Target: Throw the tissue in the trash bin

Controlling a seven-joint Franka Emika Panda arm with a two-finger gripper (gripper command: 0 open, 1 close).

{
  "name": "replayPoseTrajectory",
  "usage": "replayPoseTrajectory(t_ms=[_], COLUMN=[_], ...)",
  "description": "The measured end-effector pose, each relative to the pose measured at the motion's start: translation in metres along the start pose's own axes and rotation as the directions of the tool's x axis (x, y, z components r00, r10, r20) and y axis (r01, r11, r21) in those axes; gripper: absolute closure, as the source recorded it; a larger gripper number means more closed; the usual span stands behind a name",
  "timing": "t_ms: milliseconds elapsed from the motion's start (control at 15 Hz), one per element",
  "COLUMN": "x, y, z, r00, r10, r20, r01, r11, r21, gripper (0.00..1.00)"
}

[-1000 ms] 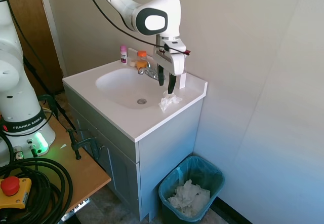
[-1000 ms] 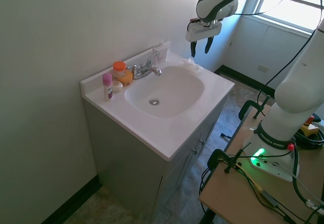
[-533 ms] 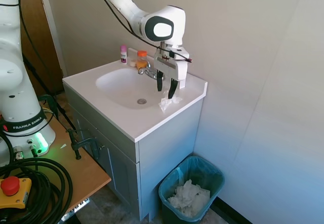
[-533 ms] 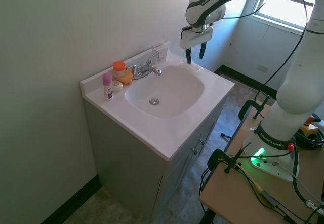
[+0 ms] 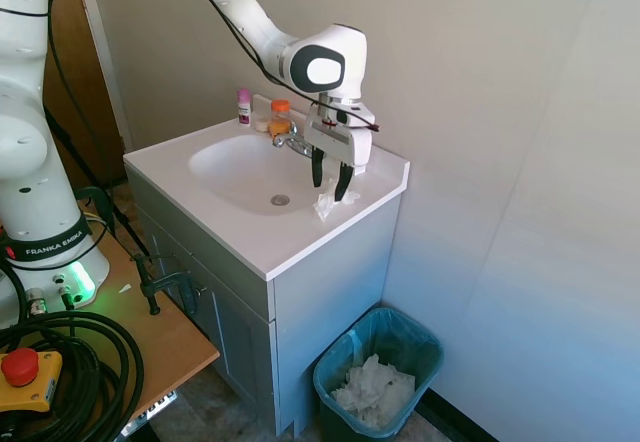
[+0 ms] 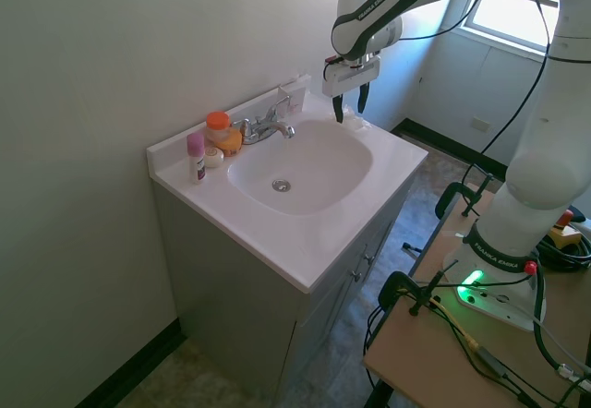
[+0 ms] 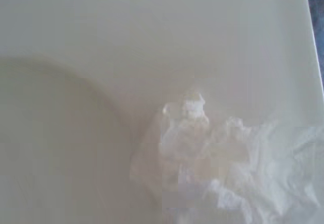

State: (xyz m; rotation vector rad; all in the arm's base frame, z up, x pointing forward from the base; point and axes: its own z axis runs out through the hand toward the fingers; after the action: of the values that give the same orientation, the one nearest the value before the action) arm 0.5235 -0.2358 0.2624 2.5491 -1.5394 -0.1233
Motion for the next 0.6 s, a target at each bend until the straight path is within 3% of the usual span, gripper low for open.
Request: replayPoseTrajectory(t_ms=[600], x=[0.0082], y=[-0.0077], z=[0.0116], r00=[1.000], r10=[0.017], r20=[0.024], r01=[-0.017], r11=[1.000], r21=[0.012], gripper=[1.00])
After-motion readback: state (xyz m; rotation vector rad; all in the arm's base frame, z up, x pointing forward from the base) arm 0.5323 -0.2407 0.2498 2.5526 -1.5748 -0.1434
